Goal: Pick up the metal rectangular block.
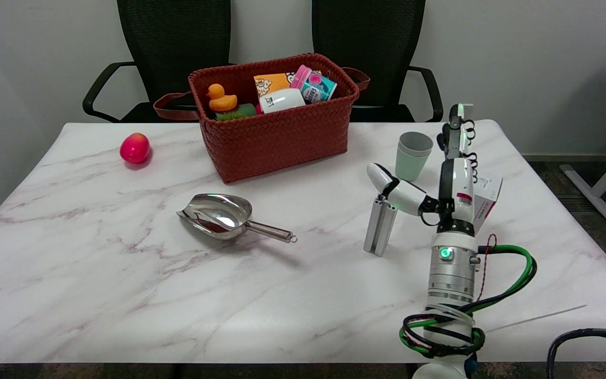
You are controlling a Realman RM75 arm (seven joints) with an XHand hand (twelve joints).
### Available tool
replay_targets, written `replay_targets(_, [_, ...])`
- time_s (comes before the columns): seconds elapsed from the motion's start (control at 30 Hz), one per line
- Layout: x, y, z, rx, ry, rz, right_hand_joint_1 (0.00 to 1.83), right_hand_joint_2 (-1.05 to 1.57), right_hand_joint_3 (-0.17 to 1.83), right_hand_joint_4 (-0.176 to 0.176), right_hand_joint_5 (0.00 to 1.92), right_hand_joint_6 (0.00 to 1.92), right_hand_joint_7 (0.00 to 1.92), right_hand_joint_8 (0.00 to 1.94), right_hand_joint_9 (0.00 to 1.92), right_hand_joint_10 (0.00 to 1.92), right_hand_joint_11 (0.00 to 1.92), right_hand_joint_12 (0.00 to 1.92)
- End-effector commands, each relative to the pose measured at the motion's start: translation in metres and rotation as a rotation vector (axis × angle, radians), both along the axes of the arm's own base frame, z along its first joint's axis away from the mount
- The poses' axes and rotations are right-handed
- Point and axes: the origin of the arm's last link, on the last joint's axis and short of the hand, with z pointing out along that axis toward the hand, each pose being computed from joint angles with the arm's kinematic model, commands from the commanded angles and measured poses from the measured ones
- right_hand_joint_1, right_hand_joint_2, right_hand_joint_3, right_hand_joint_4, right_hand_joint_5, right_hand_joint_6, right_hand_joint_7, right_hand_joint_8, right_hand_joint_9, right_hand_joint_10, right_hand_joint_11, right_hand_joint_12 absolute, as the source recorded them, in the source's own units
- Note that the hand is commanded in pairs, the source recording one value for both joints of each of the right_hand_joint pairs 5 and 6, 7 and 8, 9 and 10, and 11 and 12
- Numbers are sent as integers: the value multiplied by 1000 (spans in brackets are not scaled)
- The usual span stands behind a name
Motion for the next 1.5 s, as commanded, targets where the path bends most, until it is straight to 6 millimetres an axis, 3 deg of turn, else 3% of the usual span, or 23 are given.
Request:
replay_targets(0.03, [-27,-1,20,-6,-121,-48,1065,508,238,0,0,0,0,0,15,15,168,168])
replay_targets(0.17, [-28,-3,21,20,-134,-68,1061,473,189,0,0,0,0,0,0,0,110,110])
replay_targets(0.4, [-29,-13,17,146,-198,-80,990,444,-175,0,0,0,0,0,0,0,32,32])
replay_targets(0.8, [-32,-12,8,237,-218,-132,875,525,-175,0,0,0,0,0,0,0,0,0])
replay_targets(1.1, [-39,7,11,224,-229,-163,866,522,-175,0,0,0,0,0,0,0,16,16])
replay_targets(1.5, [-48,10,13,255,-294,-141,909,513,-175,0,0,0,0,0,0,0,89,89])
